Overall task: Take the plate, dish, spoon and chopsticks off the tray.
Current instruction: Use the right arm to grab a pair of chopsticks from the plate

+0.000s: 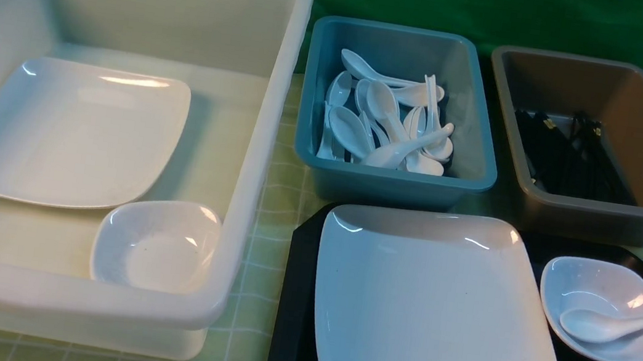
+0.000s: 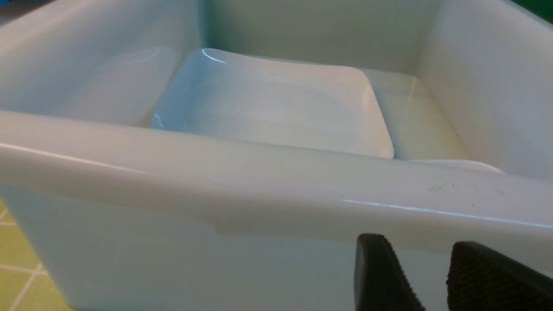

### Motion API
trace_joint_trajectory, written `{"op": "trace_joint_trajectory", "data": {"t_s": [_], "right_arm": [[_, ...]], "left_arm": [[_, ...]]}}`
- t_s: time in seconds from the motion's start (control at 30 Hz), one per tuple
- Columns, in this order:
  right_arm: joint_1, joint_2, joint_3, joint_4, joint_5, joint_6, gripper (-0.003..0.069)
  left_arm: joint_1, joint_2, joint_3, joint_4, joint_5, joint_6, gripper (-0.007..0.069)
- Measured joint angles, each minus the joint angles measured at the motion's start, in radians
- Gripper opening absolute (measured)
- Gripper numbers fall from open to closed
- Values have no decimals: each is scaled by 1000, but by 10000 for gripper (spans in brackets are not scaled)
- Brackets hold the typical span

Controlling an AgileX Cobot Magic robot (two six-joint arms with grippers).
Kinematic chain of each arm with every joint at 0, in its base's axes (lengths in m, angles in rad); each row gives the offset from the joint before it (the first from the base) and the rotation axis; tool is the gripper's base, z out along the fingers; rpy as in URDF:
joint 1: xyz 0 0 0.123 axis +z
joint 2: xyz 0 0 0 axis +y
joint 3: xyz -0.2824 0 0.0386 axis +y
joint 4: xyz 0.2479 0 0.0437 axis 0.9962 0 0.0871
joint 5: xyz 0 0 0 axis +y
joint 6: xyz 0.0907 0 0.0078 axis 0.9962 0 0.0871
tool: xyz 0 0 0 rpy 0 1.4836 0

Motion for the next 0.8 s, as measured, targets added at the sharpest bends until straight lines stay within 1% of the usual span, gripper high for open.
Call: {"op": "trace_joint_trajectory", "data": {"t_s": [0.03,0.1,0.13,0.23,0.3,0.37,0.47,0.5,0.57,0.6,0.63,0.67,0.7,0.73,0.8], "right_arm": [[0,0,0,1,-7,17,246],[0,0,0,9,-97,82,246],[0,0,0,9,-116,86,246],[0,0,0,10,-204,156,246],[0,0,0,12,-251,199,234],[0,0,0,12,-274,223,199],[0,3,-72,13,-279,250,59],[0,14,-125,13,-274,238,36],[0,61,-263,12,-215,155,16],[0,67,-279,11,-204,130,14],[0,124,-379,9,-103,42,9],[0,187,-503,8,17,-75,8],[0,236,-556,8,111,-123,7],[0,319,-671,7,264,-220,6],[0,453,-792,6,489,-317,6]], "left_arm": [[0,0,0,0,0,0,223],[0,0,0,0,0,0,223],[0,0,0,0,0,0,223],[0,0,0,0,0,0,223],[0,0,0,0,0,0,223],[0,0,0,0,0,0,223],[0,0,0,0,0,0,223],[0,0,0,0,0,0,223],[0,0,0,0,0,0,223],[0,0,0,0,0,0,223],[0,0,0,0,0,0,223],[0,0,0,0,0,0,223],[0,0,0,1,0,2,223],[0,0,0,1,0,2,223],[0,0,0,1,0,2,223]]}}
